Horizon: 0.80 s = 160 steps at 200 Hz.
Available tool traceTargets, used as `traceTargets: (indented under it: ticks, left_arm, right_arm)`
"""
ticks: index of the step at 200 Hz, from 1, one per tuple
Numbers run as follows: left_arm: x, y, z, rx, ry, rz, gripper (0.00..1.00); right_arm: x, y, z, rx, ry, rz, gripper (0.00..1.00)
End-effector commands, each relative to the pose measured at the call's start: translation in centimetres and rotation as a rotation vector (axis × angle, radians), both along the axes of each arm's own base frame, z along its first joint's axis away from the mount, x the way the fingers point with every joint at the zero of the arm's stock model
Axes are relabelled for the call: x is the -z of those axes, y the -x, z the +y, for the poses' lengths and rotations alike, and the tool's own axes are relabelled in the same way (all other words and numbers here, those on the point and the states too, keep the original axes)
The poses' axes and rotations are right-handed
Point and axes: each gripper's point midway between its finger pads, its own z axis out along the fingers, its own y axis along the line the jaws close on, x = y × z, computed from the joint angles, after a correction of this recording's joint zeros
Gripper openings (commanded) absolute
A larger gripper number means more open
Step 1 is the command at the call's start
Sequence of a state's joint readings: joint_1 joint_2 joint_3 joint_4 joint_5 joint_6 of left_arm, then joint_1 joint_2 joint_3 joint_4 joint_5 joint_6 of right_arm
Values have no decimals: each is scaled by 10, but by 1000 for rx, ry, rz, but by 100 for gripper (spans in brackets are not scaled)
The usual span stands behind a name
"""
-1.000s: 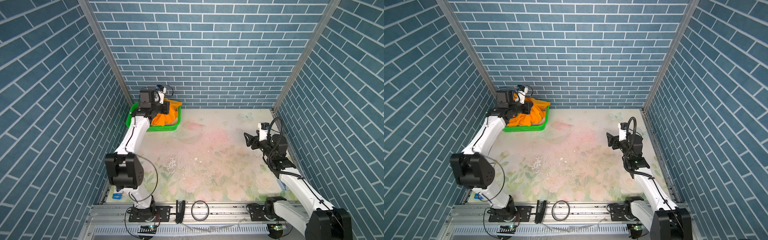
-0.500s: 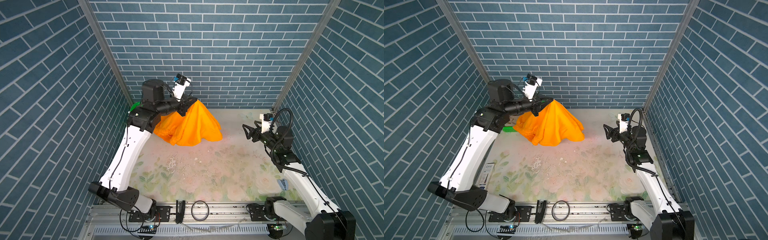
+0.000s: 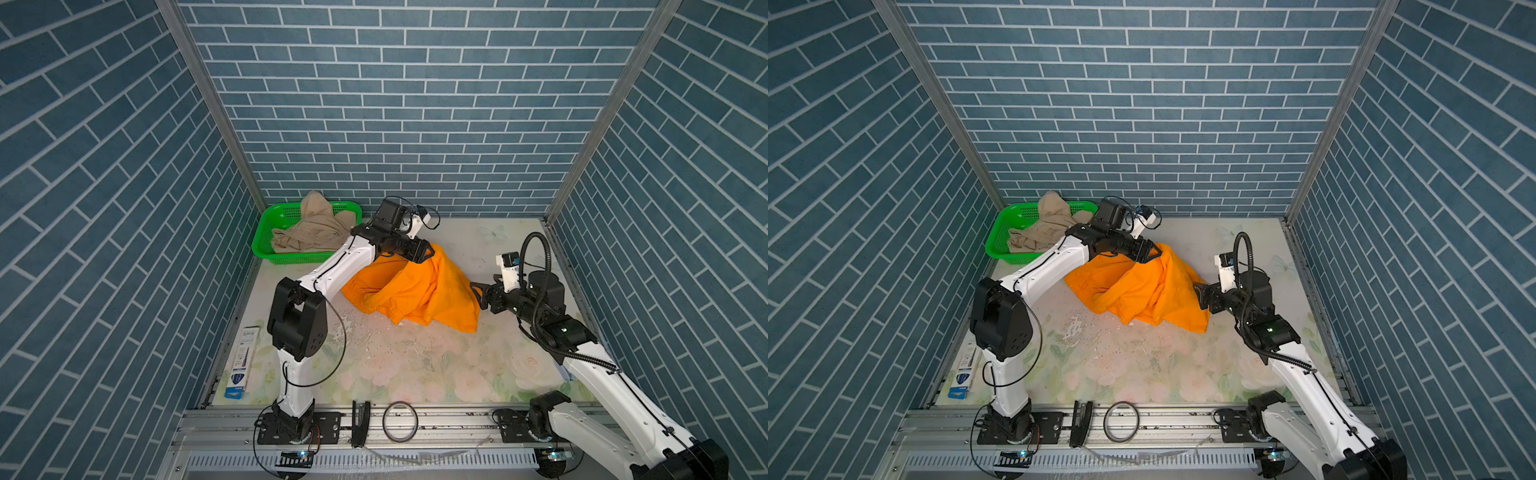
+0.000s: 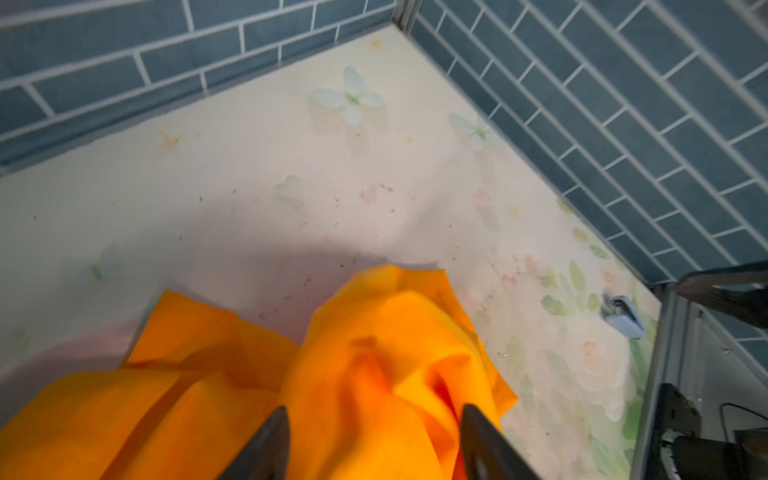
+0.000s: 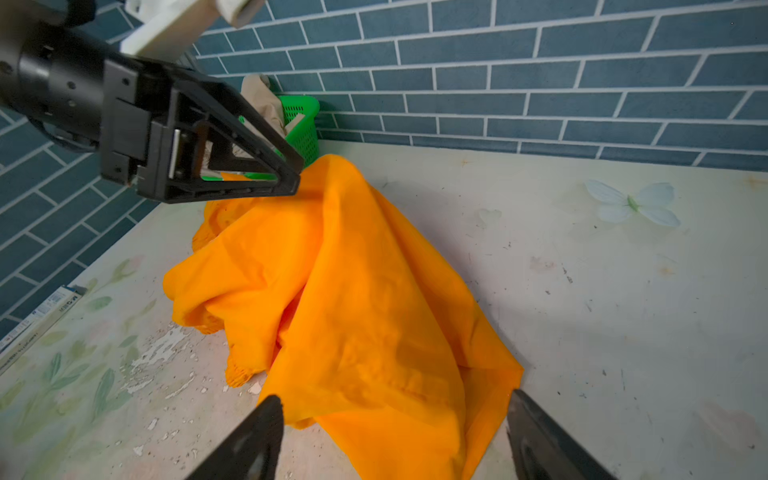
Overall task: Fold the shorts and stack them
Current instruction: 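Lift the orange shorts out with the left gripper while the right gripper reaches toward them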
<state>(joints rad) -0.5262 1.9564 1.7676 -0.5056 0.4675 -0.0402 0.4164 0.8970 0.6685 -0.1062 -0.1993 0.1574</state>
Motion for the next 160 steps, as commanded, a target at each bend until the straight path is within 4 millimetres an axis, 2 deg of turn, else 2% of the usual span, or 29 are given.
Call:
traceTargets:
  ticks: [1, 21, 45, 67, 88, 105, 121, 141, 160]
  left_arm:
    - [-72, -17, 41, -164, -24, -160, 100]
    - [-91, -14, 95, -323, -57, -175, 100]
    - [-105, 4, 168, -507, -54, -173, 100]
    - [-95, 31, 233, -676, -85, -158, 100]
    - [-72, 58, 275, -795, -81, -118, 100]
    - [-51, 76, 296, -858, -76, -83, 100]
    - [-34, 88, 309, -896, -88, -53, 100]
    - [-21, 96, 317, -927, -106, -34, 100]
    - [-14, 98, 316, -933, -79, -34, 100]
  right_arm:
    - [13, 14, 25, -88, 117, -6, 84]
    - [26, 22, 67, -213, 231, -35, 84]
    - [62, 31, 122, -353, 422, -44, 84]
    - [88, 41, 168, -442, 479, -76, 84]
    - [109, 46, 202, -503, 489, -87, 84]
    - [124, 43, 220, -520, 566, -119, 84]
    - [134, 32, 224, -488, 643, -152, 85]
    - [140, 20, 226, -451, 702, -173, 85]
    - [150, 12, 229, -428, 740, -182, 89]
